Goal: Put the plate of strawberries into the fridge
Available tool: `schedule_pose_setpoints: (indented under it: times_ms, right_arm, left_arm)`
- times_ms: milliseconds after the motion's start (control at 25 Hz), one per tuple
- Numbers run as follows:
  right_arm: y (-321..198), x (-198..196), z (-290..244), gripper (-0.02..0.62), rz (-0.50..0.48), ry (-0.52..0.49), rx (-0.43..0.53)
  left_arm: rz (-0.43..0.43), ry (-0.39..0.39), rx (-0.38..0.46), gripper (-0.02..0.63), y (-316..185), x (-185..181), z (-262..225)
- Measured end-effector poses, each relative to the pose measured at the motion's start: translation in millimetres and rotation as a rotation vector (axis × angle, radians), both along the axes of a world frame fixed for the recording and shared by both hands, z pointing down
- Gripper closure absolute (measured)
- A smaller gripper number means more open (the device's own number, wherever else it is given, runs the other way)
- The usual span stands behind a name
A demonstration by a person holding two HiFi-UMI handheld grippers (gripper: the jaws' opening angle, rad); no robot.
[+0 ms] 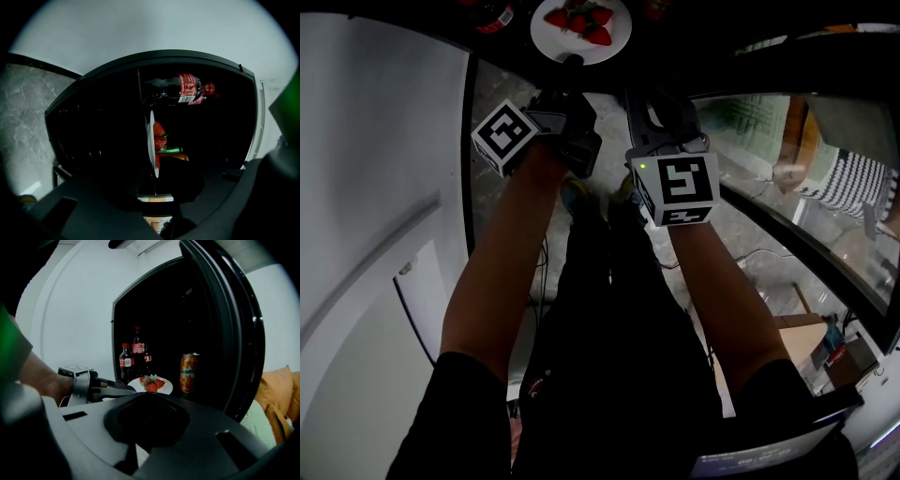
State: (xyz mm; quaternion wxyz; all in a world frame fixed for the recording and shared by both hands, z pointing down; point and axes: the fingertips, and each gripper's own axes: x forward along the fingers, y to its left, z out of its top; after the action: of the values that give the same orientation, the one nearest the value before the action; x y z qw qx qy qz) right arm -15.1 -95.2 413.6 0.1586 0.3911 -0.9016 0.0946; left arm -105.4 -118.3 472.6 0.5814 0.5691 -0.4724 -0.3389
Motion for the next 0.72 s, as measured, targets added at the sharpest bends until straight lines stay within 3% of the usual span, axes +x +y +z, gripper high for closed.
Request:
schedule_pose_setpoints:
  times_ms: [80,160,320,560,640,720]
  right_arm:
    - [1.2,-0.6,0.2,0.591,-0.004,0.000,0.002]
    - [1.2,-1.3,-0.3,0.591,-0.004,-0.004,0.009]
    - [1.5,-1.6,-2.3,0.591,0.012,0.002,0.003]
    - [3.0,-2.1,-2.0,0.591,0.016,0.004,0.000]
    - [2.9,-0.6,2.0,0.591,0.013,0.004,0.006]
    - [1.7,-0.3,2.5,0.591,0.015,-0.001,0.014]
  left_arm:
    - [0.019,-0.071,0.005,0.514,5.2,-0.8,-2.2]
    - [0.048,-0.224,0.012,0.514,10.3,-3.5,-5.9]
    - [0.129,-0.694,0.051,0.514,18.3,-9.2,-17.0]
    - [0.185,-1.245,0.159,0.514,20.7,-2.8,-42.5]
    - [0.194,-1.382,0.176,0.514,19.3,1.1,-48.1]
    - [0.208,-1.450,0.184,0.515,16.2,5.5,-49.1]
